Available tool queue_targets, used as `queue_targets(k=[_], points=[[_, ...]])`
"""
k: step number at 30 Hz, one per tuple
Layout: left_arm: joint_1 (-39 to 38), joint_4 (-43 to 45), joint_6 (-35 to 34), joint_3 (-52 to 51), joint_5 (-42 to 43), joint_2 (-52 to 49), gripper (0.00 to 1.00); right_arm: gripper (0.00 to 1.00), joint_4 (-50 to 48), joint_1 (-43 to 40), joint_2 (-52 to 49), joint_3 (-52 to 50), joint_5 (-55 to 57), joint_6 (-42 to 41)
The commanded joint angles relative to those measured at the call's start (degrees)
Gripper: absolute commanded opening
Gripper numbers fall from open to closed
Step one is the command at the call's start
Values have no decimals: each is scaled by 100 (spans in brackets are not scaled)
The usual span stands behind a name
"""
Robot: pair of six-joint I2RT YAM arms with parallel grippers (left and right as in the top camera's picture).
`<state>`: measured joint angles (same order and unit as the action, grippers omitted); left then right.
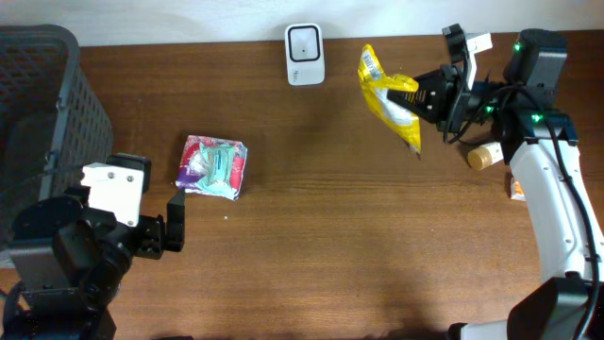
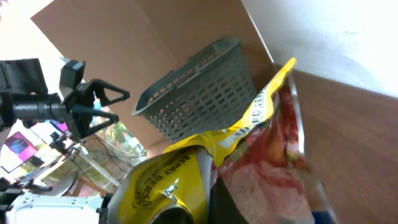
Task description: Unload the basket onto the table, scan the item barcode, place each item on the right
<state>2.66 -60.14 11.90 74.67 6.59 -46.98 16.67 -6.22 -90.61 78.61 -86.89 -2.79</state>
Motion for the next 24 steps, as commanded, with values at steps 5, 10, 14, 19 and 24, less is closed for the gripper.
queue_targets(k=[5,10,14,19,24], points=[[24,4,-70,4,0,7,99,4,802,332,297,44,-208,988],[24,-9,-70,4,0,7,99,4,623,404,407,46,240,1154],[24,-17,-70,4,-2,7,99,4,828,1655,597,92,4752,1504],[24,-13,-68,4,-4,7,99,4,664,3001,466,282,9029,2570],[24,-17,-70,4,-2,7,99,4,1480,3748,-1078,2015,11442,3418]])
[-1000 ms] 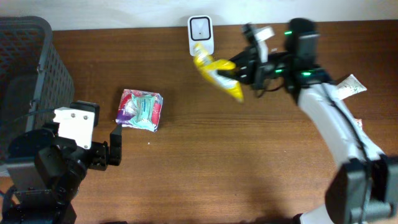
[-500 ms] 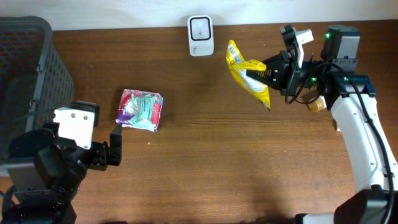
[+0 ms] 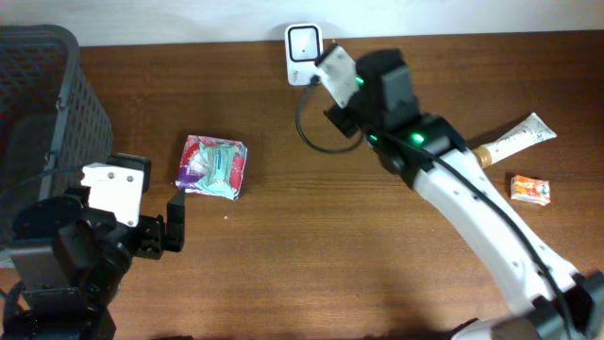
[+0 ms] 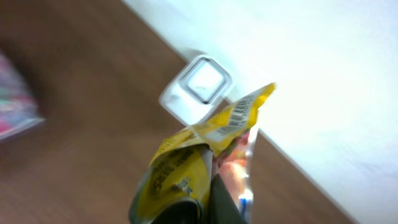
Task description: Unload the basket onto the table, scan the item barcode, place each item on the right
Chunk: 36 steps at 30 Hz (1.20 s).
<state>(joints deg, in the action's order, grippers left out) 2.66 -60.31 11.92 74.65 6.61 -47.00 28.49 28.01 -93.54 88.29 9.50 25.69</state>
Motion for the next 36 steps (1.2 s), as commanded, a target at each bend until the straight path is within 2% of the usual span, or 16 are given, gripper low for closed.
queue_targets(k=[1,3,6,12,14,15,16,18,20,24,29,33,36], points=[[24,2,-72,7,-7,9,99,4,839,450,-1451,1937,2262,588],[24,0,-72,7,-4,9,99,4,1967,546,-2699,3705,2492,669],[24,-22,-72,7,-4,9,99,4,2559,649,-4052,5440,2874,754],[24,-44,-72,7,-4,9,99,4,2889,535,-4345,5565,2806,385],[24,-44,-72,7,-4,9,99,4,3591,501,-4345,5565,1749,-50],[24,-39,-72,7,-4,9,99,23,3856,474,-4345,5565,1003,-225],[24,-37,-72,7,-4,9,99,54,4140,415,-4345,5563,-197,-245],[24,-39,-72,7,-4,9,99,76,4336,372,-4374,5560,-1147,-243],[24,-37,-72,7,-2,9,99,86,4363,387,-4481,5466,-1213,-247],[24,-37,-72,7,-2,9,99,87,4236,411,-4743,5086,-1211,-651],[24,-37,-72,7,-2,9,99,88,3650,422,-4918,4426,-1532,-697],[24,-37,-72,7,-2,9,99,88,3158,404,-5143,4273,-1528,-1272],[24,-37,-72,7,-2,9,99,91,2861,435,-5287,4273,-1491,-922]])
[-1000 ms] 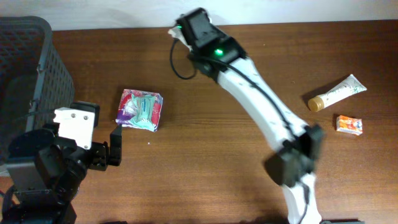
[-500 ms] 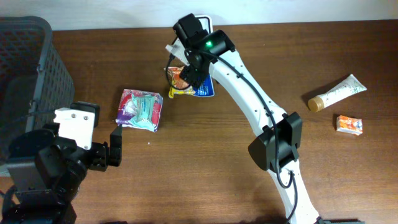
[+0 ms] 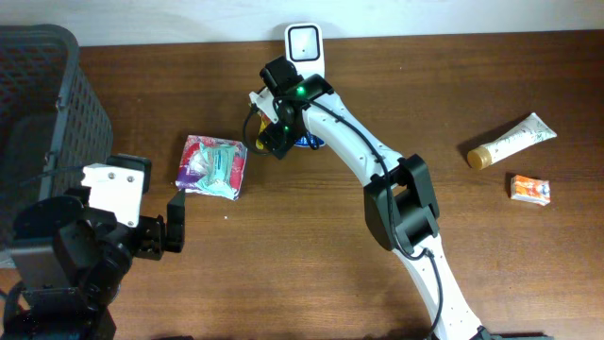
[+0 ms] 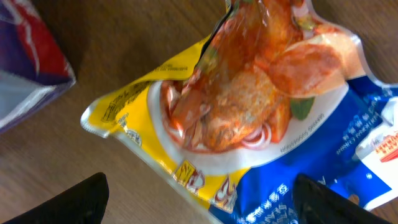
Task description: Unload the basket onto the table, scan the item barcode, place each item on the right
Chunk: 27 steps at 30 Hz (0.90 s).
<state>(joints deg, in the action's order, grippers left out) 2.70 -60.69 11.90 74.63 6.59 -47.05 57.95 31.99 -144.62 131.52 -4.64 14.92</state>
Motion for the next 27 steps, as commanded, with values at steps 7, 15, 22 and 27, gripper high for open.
queue_targets(k=[7,15,22,27], points=[[20,0,-68,9,-2,13,99,95,-739,17,-678,-50,564,372],[20,11,-68,9,-2,7,99,4,-999,17,-1515,-50,684,-46],[20,17,-70,9,-2,-188,99,4,-376,-42,-1167,332,-372,-348],[20,20,-68,9,-2,-212,99,4,254,-195,-166,789,-476,-345]])
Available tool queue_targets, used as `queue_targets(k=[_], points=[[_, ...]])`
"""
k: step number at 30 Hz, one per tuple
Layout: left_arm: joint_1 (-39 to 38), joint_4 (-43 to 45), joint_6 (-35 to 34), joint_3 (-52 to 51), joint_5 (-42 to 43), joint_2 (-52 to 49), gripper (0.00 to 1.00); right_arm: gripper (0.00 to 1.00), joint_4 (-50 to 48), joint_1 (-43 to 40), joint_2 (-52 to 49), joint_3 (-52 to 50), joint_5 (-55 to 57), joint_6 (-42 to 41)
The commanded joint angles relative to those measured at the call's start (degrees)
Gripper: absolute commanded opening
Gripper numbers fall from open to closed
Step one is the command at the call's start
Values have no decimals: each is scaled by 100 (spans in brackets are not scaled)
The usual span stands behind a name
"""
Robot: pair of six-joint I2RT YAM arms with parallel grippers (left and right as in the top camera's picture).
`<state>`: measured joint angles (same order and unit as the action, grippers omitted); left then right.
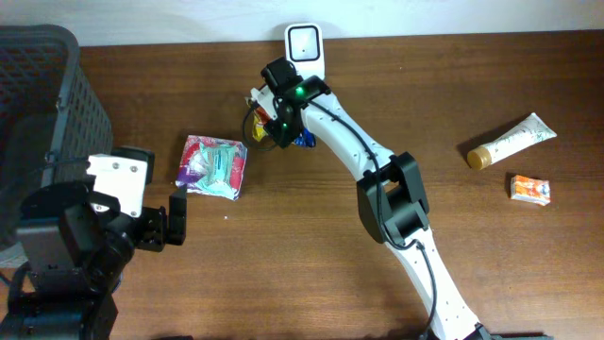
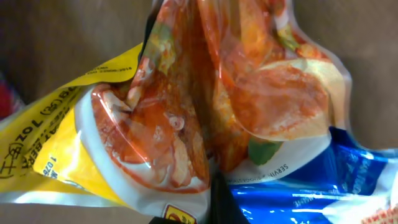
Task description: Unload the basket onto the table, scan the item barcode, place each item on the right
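A yellow, orange and blue snack pouch [image 2: 249, 99] fills the right wrist view, bunched into a fold. My right gripper [image 2: 217, 202] is shut on that fold, with one dark finger showing at the bottom. In the overhead view the right gripper [image 1: 281, 121] sits just below the white scanner [image 1: 305, 42], and bits of the pouch [image 1: 258, 129] stick out on both sides of it. The barcode is not visible. My left gripper [image 1: 176, 222] rests at the left, near nothing; I cannot make out its jaws.
A pink and green packet [image 1: 213, 165] lies left of the pouch. A dark basket [image 1: 38, 94] stands at the far left. A tube [image 1: 510, 142] and a small orange box [image 1: 529, 189] lie at the right.
The pouch lay flat on the table under my open right gripper. Now the gripper is shut on a bunched fold of it. The left arm has shifted slightly.
My right gripper held the pouch in the air at the right. Then it held it close to the scanner with the barcode showing. Then the pouch lay flat below the scanner with the gripper open above it. Now the gripper grips it again.
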<state>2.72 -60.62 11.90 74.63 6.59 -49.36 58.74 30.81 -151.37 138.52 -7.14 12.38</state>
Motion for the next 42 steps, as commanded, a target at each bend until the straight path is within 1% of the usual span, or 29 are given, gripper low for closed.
queue_targets(k=[1,4,8,12,14,15,16,17,18,19,20,21,22,24,26,29,31,33,35,36,37,38,39,40,41,42], points=[[17,13,-68,9,-2,20,99,4,199,-98,680,90,-142,-92],[17,13,-70,9,0,20,99,4,328,-94,1180,96,614,-87],[17,13,-70,9,0,20,99,4,323,-94,1598,107,1093,-61],[17,11,-70,9,2,20,99,4,654,-92,1600,105,1023,48],[17,7,-70,9,2,20,99,4,1014,-96,1600,103,962,111],[17,4,-70,9,2,20,99,6,1187,-107,1600,94,780,210],[17,9,-70,9,2,20,99,52,1541,-122,1600,50,229,520],[17,11,-70,9,4,20,99,63,1657,-122,1600,-70,61,693],[17,11,-70,9,15,20,99,71,1639,-85,1600,-302,-13,861],[17,11,-70,9,57,20,99,76,1596,-57,1596,-481,-22,979],[17,11,-70,9,131,20,99,81,1425,-22,1596,-769,-20,994],[17,11,-70,9,129,20,99,93,1106,-7,1596,-1110,-20,1040],[17,11,-68,9,129,20,99,99,883,-2,1596,-1333,-17,1147],[17,11,-68,9,129,20,99,99,378,-4,1596,-1759,28,1353],[17,11,-68,9,127,20,99,99,-188,-13,1593,-2087,184,1379],[17,9,-68,9,127,20,99,99,-1257,-13,1545,-2658,516,1443],[17,11,-68,9,127,20,99,99,-1510,-13,1427,-2859,769,1440],[17,11,-68,9,127,20,99,98,-1526,-22,1198,-2903,1038,1438],[17,11,-68,9,127,20,99,99,-1526,-42,1010,-2903,1038,1432],[17,11,-68,9,127,20,99,93,-1523,-50,916,-2903,1016,1414],[17,11,-68,9,127,20,99,65,-1510,-52,785,-2903,1019,1416],[17,11,-68,9,127,20,99,41,-1482,-50,669,-2903,994,1416],[17,11,-68,9,127,20,99,23,-1440,-50,608,-2903,887,1414],[17,13,-68,9,127,17,99,8,-1408,-50,564,-2903,752,1412],[17,15,-68,9,127,17,99,4,-1399,-50,538,-2903,570,1357],[17,15,-68,9,127,17,99,4,-1403,-52,538,-2894,398,1250]])
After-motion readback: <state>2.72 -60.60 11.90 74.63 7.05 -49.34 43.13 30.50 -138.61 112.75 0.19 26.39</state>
